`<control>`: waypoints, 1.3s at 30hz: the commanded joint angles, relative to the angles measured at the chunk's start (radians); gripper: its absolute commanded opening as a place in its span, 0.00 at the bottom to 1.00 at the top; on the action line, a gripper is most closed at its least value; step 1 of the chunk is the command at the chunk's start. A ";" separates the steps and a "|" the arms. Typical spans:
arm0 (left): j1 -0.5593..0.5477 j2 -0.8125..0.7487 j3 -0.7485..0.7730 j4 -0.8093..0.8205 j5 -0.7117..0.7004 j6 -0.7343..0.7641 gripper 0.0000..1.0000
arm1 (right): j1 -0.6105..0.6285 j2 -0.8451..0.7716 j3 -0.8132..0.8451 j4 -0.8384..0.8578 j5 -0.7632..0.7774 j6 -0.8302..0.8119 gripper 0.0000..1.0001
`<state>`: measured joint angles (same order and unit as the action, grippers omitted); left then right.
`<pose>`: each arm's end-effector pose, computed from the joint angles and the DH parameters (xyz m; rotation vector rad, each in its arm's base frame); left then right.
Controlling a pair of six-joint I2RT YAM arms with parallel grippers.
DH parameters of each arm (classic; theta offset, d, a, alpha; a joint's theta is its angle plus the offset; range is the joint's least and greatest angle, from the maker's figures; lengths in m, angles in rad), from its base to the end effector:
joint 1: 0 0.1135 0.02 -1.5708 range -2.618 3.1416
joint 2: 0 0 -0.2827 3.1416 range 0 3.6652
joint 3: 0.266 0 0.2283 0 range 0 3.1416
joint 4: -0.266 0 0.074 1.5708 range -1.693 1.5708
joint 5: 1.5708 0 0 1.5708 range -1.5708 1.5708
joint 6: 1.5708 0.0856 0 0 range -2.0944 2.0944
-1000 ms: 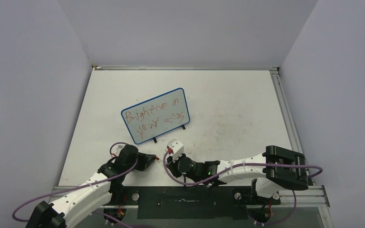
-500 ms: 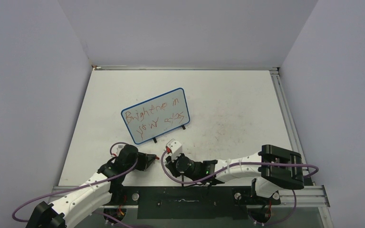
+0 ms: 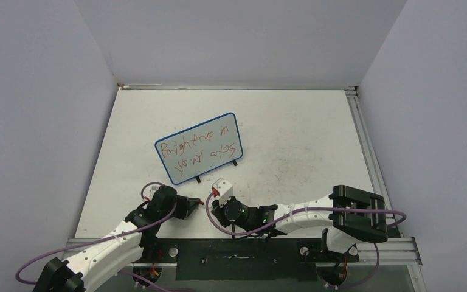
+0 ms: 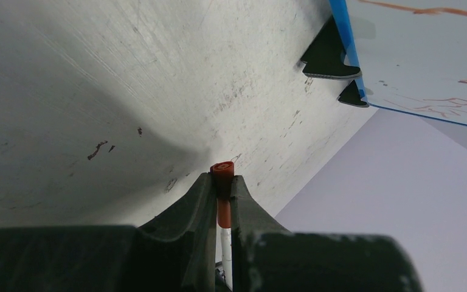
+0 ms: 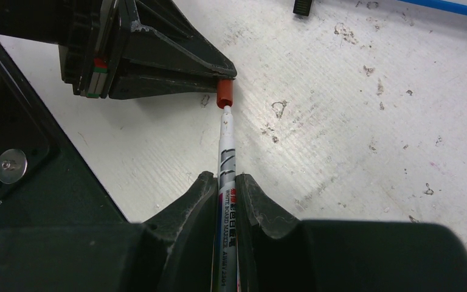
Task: Write a sentence on the whiteboard
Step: Insert the whiteboard marker without the cap into the pen cap.
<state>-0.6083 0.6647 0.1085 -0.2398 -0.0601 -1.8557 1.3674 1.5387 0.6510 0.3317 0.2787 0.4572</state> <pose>0.1078 -0.0688 0.1086 -1.5778 2.1371 -0.9957 0.0896 0.3177 0.1806 -0.8127 2.0509 0.7783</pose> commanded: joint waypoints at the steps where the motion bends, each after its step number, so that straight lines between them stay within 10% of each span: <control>1: -0.007 0.013 0.000 0.055 0.016 -0.011 0.00 | -0.007 0.021 0.036 0.057 0.012 -0.009 0.05; 39: -0.125 0.061 -0.037 0.185 0.024 -0.077 0.00 | -0.013 0.268 0.244 -0.012 0.059 -0.058 0.05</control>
<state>-0.6769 0.7292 0.0780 -0.1364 -0.1799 -1.9060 1.3682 1.7603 0.8379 0.2951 0.3565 0.3950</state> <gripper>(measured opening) 0.063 0.150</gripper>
